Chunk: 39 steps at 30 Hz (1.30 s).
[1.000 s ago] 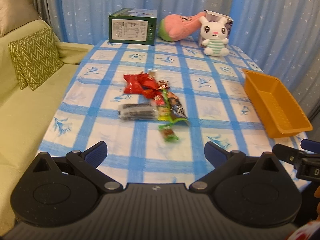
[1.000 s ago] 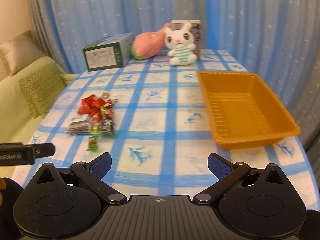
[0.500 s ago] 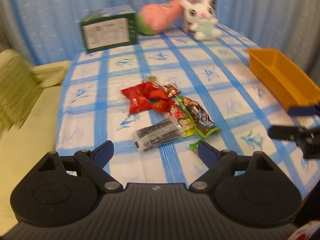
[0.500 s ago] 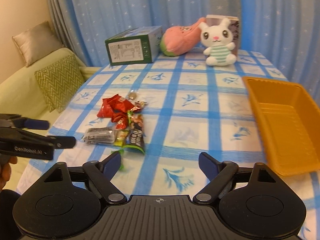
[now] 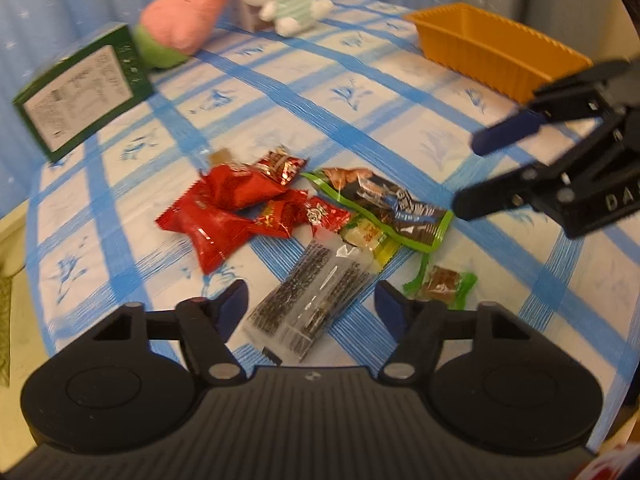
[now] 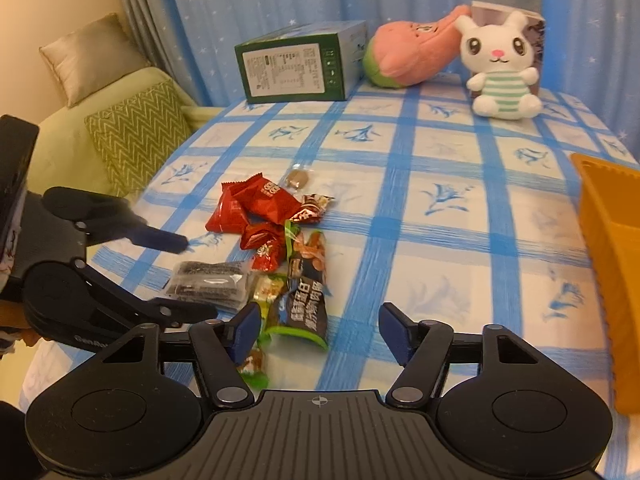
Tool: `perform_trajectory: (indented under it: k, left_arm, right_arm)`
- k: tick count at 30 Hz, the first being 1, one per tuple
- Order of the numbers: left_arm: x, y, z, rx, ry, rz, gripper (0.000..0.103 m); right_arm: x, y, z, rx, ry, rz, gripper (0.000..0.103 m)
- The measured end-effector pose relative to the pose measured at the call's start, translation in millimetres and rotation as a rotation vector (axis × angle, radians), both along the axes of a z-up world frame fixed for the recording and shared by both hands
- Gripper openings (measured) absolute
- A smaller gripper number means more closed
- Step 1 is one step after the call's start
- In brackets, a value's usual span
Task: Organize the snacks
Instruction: 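Grasp the clear seaweed packet with the left tool while the right tool grasps the dark chocolate bar, then carry both snacks to the orange tray and open both tools to drop them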
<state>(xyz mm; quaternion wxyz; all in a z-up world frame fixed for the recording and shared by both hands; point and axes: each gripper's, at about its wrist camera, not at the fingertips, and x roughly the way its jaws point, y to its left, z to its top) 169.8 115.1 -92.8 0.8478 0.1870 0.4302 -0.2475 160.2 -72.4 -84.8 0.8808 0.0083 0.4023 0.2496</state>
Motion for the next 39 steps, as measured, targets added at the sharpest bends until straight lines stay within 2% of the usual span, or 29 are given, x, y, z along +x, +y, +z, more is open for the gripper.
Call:
perform_trajectory:
  k: [4,6,8,13,16,22,28,31,39]
  left_arm:
    - [11,1,-9,0.003,0.039,-0.012,0.051]
    - [15,4,-11,-0.016,0.064,0.015,0.044]
    - [17,6,-11,-0.035,0.087,0.062,0.039]
    - [15,9,-9,-0.066,0.112,0.179,0.037]
    - [13,8,-8,-0.067,0.103,0.21,0.037]
    - [12,4,-9,-0.066,0.087,0.249,0.037]
    - [15,-1,-9,-0.05,0.089,0.301,0.04]
    - [15,-4,-9,-0.042,0.09,0.323,0.037]
    - [6,-8,-5,-0.023,0.087,0.38,0.034]
  right_arm:
    - [16,9,-6,0.01,0.01,0.007,0.06]
    - [24,15,-9,0.019,0.017,0.006,0.059]
    - [32,21,-13,0.014,0.027,0.009,0.052]
    - [49,29,-24,0.014,0.056,0.006,0.037]
    - [54,30,-29,0.019,0.077,-0.003,0.031]
    - [51,23,-30,0.029,0.08,-0.021,0.029]
    - [33,11,-31,-0.071,0.034,-0.046,0.03]
    - [28,13,-34,-0.107,0.013,-0.027,0.03]
    - [18,3,-30,-0.092,-0.008,-0.02,0.03]
